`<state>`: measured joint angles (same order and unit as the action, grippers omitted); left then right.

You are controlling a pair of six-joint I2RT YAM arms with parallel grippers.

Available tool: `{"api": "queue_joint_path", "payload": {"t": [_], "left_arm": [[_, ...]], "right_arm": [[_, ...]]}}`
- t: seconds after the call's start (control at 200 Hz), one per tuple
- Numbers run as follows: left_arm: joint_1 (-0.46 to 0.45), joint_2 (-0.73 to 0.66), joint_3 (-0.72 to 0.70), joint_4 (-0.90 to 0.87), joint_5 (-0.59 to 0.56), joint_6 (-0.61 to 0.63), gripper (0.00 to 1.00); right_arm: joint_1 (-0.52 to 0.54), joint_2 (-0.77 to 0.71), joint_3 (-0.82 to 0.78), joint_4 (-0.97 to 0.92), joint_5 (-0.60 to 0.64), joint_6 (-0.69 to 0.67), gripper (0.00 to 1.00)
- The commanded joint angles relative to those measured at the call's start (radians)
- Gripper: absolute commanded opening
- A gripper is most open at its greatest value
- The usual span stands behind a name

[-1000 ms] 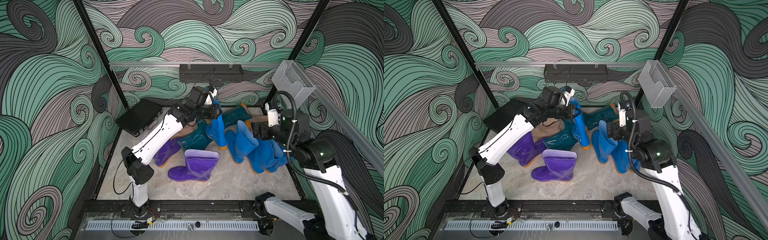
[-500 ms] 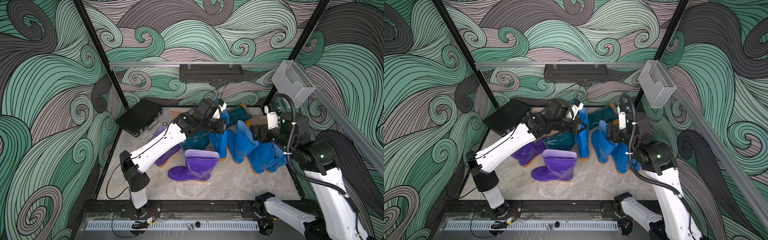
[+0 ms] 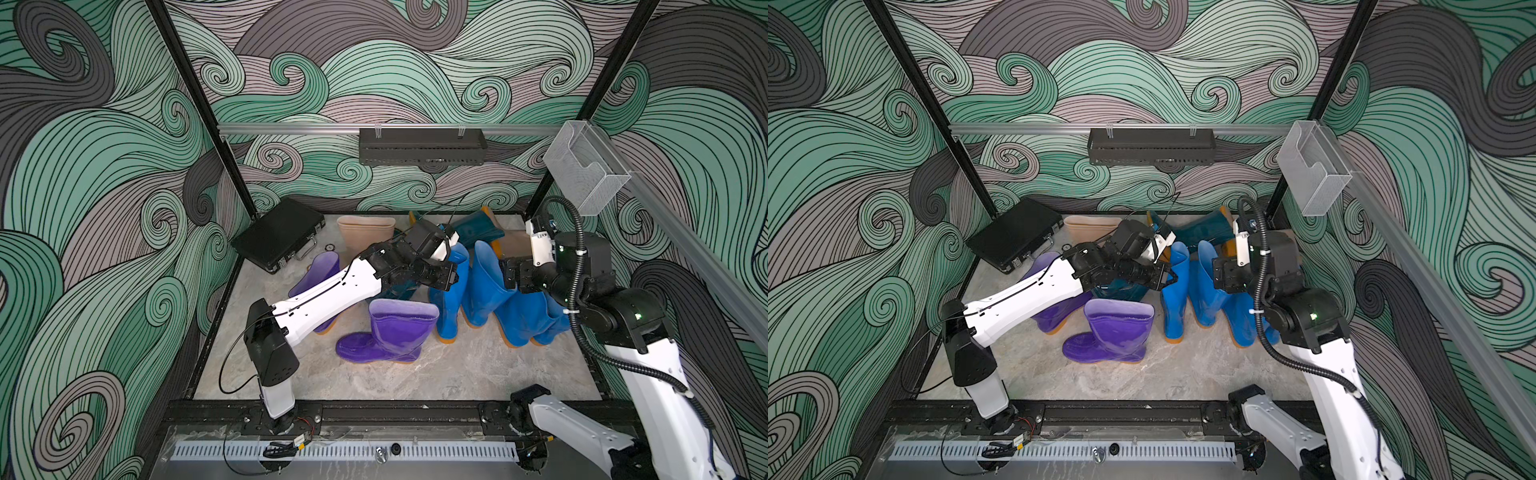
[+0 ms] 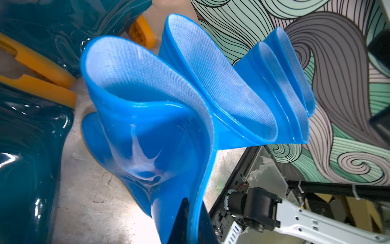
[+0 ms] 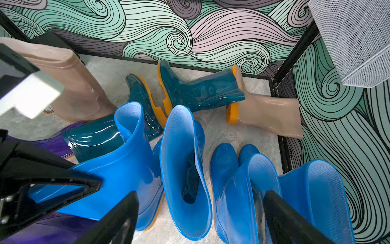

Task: Match and arrange rain boots in pairs
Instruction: Place the rain boot at the center of the board, then pick up the rain boot at the center of the board.

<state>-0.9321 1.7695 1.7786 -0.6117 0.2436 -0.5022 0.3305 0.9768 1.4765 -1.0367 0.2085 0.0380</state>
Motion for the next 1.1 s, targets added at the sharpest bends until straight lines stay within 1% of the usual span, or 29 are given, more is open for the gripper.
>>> {"api": "queue_joint_path", "payload": {"t": [0.0,0.035,0.05,0.1,0.2,0.24,0.405,0.5,0.56,0.635,0.705,0.851,0.966,1.091], "left_arm": [[0.004,-0.019,0.021,0.025,-0.013,0.011,0.51],[0.005,-0.025,0.024,0.022,-0.022,0.016,0.58],[0.005,-0.028,0.026,0.020,-0.027,0.021,0.62],[0.004,-0.037,0.035,0.016,-0.037,0.035,0.70],[0.005,-0.053,0.065,-0.003,-0.060,0.073,0.79],[0.007,-0.059,0.080,-0.011,-0.071,0.086,0.80],[0.008,-0.083,0.140,-0.033,-0.104,0.129,0.83],[0.017,-0.099,0.169,-0.049,-0.127,0.152,0.84],[0.030,-0.109,0.184,-0.060,-0.142,0.167,0.84],[0.069,-0.129,0.188,-0.065,-0.156,0.172,0.85],[0.110,-0.148,0.176,-0.057,-0.157,0.172,0.85],[0.187,-0.192,0.128,-0.047,-0.149,0.166,0.85],[0.223,-0.233,0.065,-0.036,-0.153,0.165,0.84],[0.251,-0.272,-0.005,-0.017,-0.155,0.153,0.85]], "right_arm": [[-0.007,-0.004,0.000,-0.007,0.001,0.009,0.92],[-0.007,-0.003,0.001,-0.008,-0.004,0.013,0.92],[-0.007,-0.001,0.002,-0.009,-0.005,0.014,0.92],[-0.006,0.004,0.005,-0.013,-0.014,0.018,0.92],[-0.007,0.025,0.018,-0.029,-0.054,0.026,0.92],[-0.007,0.037,0.027,-0.040,-0.071,0.033,0.92],[-0.007,0.104,0.085,-0.092,-0.159,0.060,0.89],[0.003,0.146,0.132,-0.133,-0.196,0.103,0.86],[0.023,0.167,0.155,-0.158,-0.191,0.132,0.84],[0.081,0.206,0.187,-0.212,-0.145,0.164,0.81],[0.143,0.246,0.211,-0.261,-0.114,0.206,0.80],[0.254,0.308,0.225,-0.286,-0.119,0.282,0.80],[0.294,0.350,0.207,-0.290,-0.124,0.351,0.81],[0.321,0.408,0.198,-0.285,-0.133,0.367,0.80]]}}
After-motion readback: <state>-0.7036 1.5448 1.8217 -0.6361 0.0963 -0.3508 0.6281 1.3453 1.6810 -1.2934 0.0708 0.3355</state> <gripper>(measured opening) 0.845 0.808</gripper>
